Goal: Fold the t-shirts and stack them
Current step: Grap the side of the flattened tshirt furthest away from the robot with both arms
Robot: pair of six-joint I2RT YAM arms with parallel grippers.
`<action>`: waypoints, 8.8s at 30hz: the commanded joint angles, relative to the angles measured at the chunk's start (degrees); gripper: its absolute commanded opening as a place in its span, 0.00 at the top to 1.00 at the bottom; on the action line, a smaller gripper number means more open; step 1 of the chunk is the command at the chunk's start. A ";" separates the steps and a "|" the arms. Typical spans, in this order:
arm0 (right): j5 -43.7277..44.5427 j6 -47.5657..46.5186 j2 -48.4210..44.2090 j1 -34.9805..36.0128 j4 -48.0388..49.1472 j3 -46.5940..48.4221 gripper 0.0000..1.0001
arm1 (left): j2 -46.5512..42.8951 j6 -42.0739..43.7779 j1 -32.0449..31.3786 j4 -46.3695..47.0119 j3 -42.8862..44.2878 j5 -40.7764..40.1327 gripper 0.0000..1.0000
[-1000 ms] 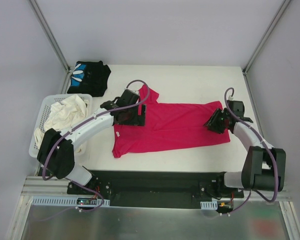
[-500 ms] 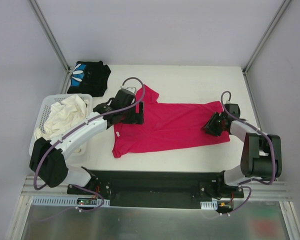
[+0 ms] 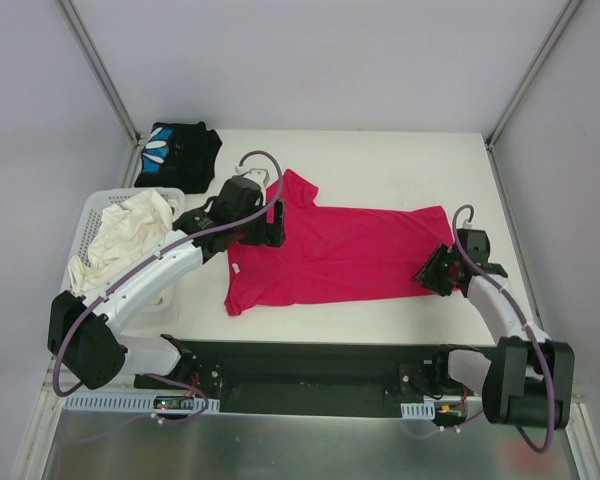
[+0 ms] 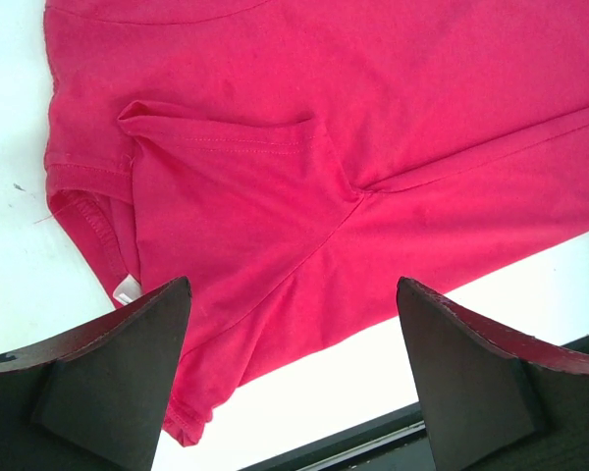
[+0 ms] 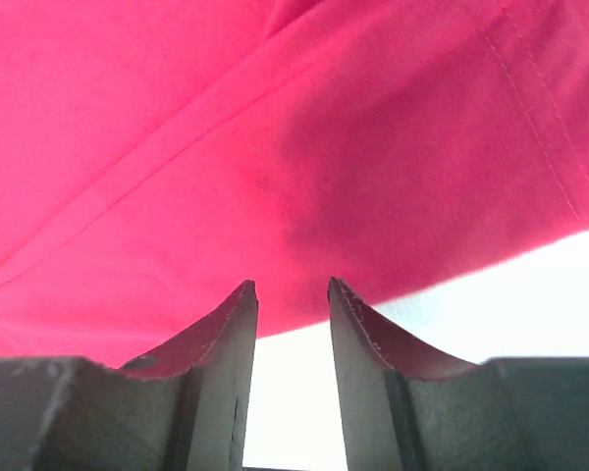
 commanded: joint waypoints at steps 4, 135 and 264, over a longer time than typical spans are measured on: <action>5.33 -2.02 -8.66 0.06 -11.97 -0.59 0.62 | -0.11 0.66 -0.31 0.66 -0.69 0.47 0.15; 1.47 -7.03 46.61 -13.56 -3.54 47.66 0.60 | 44.98 17.36 12.79 2.25 41.41 5.22 0.15; 5.51 -7.20 44.07 -7.41 -8.64 46.52 0.99 | 70.82 24.56 13.31 5.76 68.74 12.69 0.41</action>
